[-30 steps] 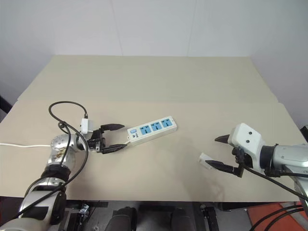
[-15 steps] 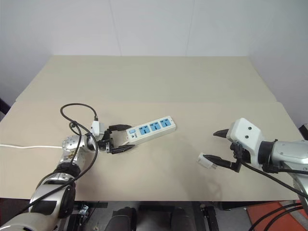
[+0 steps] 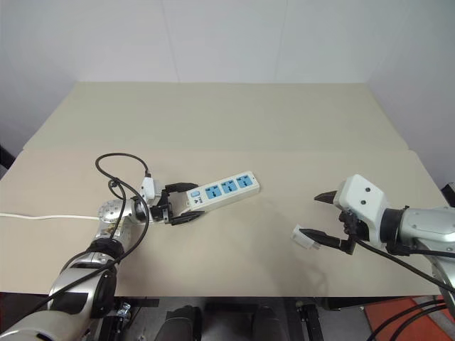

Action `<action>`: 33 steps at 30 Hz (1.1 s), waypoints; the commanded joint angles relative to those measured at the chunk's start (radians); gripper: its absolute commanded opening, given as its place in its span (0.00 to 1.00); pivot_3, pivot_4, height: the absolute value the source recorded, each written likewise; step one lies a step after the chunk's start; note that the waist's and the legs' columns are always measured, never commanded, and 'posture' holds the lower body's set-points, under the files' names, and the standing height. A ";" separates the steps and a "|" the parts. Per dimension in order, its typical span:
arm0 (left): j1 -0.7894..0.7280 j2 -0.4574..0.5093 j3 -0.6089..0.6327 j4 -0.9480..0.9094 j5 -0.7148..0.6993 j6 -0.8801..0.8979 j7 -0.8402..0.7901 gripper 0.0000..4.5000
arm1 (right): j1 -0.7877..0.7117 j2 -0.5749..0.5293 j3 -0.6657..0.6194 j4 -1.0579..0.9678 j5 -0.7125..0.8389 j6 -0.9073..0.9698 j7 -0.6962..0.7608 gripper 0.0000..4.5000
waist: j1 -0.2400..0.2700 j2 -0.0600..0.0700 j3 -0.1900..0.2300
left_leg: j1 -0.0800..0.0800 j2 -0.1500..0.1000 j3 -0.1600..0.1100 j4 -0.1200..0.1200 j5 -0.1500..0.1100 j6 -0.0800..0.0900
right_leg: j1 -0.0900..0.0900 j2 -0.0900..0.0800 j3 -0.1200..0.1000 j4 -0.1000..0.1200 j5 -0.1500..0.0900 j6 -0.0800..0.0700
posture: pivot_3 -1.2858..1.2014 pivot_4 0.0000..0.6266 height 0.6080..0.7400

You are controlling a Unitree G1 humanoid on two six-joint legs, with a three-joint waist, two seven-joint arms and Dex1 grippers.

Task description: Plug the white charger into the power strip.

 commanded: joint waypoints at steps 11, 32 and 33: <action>-0.029 -0.008 -0.004 0.004 0.017 -0.004 0.009 0.72 | -0.020 -0.011 0.005 -0.021 0.007 0.008 -0.014 1.00 | 0.000 0.000 0.000 | 0.000 0.000 0.000 0.000 0.000 0.000 | 0.000 0.000 0.000 0.000 0.000 0.000 | 0.52 0.24 1.00; 0.082 0.063 -0.115 -0.239 0.032 0.099 -0.139 0.72 | -0.931 -0.171 0.781 -0.077 0.059 0.817 0.037 1.00 | -0.006 0.001 -0.001 | -0.001 0.001 -0.001 0.000 0.000 0.000 | -0.001 0.000 -0.001 0.000 0.000 0.000 | 0.52 0.24 1.00; 0.086 0.065 -0.118 -0.248 0.030 0.104 -0.141 0.72 | -0.971 -0.154 0.835 -0.069 0.046 0.849 0.025 1.00 | -0.005 0.001 -0.001 | -0.001 0.001 -0.001 0.000 0.000 0.000 | -0.002 0.000 -0.001 0.000 0.000 0.000 | 0.52 0.24 1.00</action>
